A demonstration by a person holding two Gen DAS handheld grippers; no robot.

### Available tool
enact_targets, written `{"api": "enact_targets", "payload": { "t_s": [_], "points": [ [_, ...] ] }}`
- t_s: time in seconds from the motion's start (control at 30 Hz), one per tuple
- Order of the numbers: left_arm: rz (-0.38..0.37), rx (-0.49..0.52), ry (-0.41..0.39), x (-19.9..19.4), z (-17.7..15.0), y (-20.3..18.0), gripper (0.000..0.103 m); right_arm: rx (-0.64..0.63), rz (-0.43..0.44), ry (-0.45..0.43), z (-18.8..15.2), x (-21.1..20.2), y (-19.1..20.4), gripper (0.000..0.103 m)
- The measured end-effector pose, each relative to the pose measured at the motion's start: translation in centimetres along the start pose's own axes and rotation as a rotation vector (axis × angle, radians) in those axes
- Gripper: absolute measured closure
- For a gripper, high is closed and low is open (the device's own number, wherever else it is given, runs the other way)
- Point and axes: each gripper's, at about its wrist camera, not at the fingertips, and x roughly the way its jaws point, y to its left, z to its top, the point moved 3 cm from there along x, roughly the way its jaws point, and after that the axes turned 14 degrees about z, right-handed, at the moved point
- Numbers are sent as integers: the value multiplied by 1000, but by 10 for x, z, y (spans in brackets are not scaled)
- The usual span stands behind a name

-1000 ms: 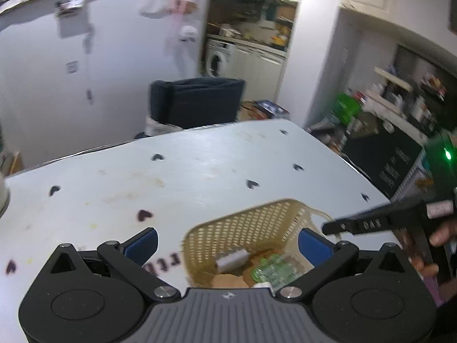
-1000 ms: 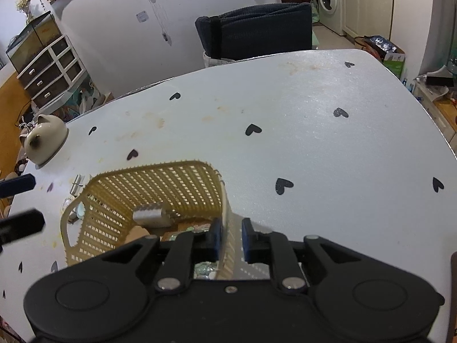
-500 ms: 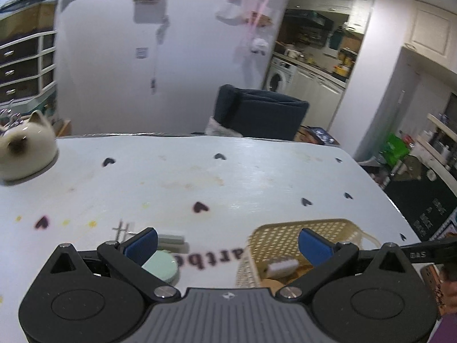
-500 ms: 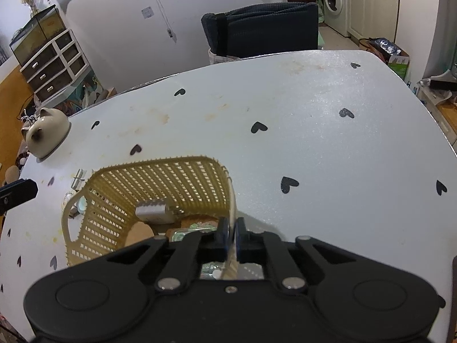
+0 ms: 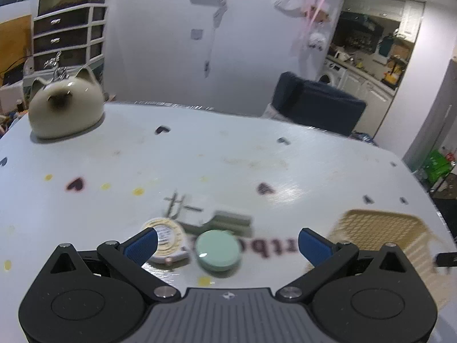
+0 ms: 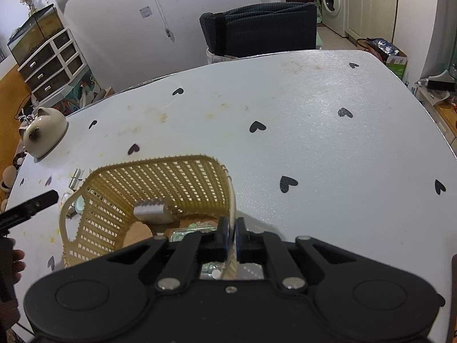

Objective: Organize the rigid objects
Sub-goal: 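Move the left tool to the round tape measure and grasp it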

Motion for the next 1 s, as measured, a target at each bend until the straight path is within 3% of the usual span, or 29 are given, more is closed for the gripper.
{"api": "enact_targets", "payload": {
  "t_s": [0.23, 0.5, 0.63, 0.8, 1.0],
  "points": [
    [91, 5, 52, 41, -5, 26, 0, 7, 0, 1, 0, 0, 0, 98],
    [146, 8, 61, 61, -5, 47, 2, 9, -12, 2, 1, 0, 1, 98],
    [201, 35, 67, 68, -7, 48, 2, 9, -21, 2, 0, 1, 2, 98],
    [206, 65, 74, 74, -10, 39, 2, 12, -25, 0, 1, 1, 2, 98],
    [205, 66, 53, 77, -13, 24, 18, 12, -29, 0, 1, 1, 3, 98]
  ]
}}
